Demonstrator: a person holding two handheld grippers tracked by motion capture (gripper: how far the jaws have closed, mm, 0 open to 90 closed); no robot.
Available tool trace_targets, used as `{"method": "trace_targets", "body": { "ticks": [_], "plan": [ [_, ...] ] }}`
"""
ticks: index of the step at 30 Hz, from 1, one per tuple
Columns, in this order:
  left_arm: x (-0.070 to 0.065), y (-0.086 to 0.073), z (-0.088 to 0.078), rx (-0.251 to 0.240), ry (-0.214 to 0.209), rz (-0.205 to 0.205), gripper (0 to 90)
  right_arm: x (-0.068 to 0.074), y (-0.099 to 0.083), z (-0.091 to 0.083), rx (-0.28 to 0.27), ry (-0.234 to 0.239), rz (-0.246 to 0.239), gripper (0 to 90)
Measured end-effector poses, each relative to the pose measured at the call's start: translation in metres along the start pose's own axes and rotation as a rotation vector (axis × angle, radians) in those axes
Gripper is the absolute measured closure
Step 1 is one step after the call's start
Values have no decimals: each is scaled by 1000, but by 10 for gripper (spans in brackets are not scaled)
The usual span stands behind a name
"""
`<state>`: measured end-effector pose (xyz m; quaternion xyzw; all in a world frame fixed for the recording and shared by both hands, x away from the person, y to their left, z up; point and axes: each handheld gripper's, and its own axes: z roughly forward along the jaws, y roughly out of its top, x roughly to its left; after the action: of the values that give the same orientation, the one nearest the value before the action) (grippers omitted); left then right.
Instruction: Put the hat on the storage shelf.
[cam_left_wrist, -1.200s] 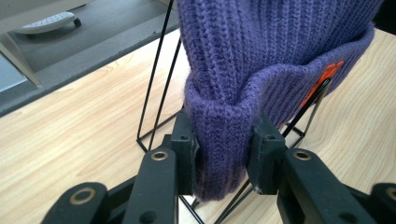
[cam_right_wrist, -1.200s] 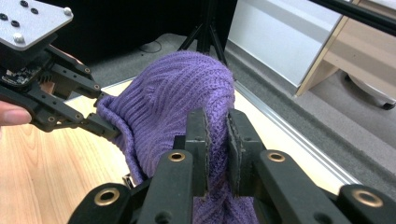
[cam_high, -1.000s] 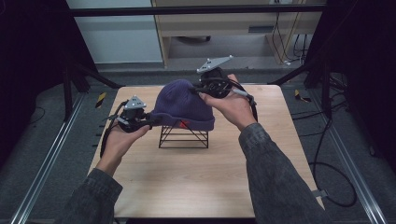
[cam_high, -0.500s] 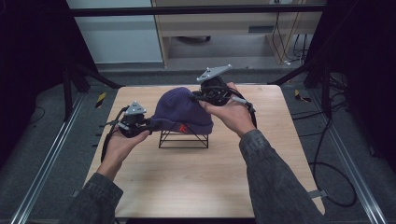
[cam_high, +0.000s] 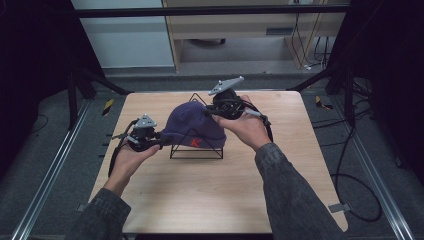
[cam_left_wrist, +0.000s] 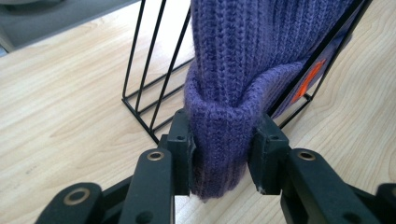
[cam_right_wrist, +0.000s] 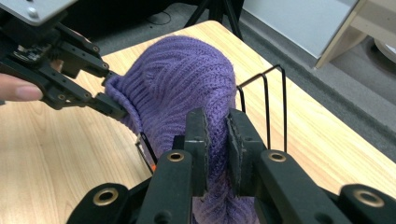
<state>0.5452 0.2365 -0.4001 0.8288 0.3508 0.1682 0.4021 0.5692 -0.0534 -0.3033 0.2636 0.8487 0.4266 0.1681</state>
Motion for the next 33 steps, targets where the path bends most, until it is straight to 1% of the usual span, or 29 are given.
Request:
{"method": "trace_targets", "body": {
  "ticks": [5,8,11,18,20,25,29,30,33],
  "plan": [
    [0,-6,4,15,-3,-2,633,1,-5,6,21,6,6,797],
    [1,-8,5,19,-1,-6,634,3,-6,8,23,11,0,797],
    [1,-9,7,34,3,-3,624,4,-7,9,30,10,-13,797],
    [0,-10,10,51,6,13,608,4,-9,11,39,6,-4,796],
    [0,-12,11,51,4,5,598,5,-11,11,42,5,-3,796],
    [2,-19,16,43,-1,-34,581,5,-14,12,55,8,-8,796],
    [2,-22,17,53,-7,-38,576,5,-17,14,64,10,-2,795],
    [2,-22,17,64,-4,-36,577,5,-18,15,66,9,-1,794],
    [2,-23,17,54,-4,-43,583,5,-19,17,65,11,0,794]
  ]
}}
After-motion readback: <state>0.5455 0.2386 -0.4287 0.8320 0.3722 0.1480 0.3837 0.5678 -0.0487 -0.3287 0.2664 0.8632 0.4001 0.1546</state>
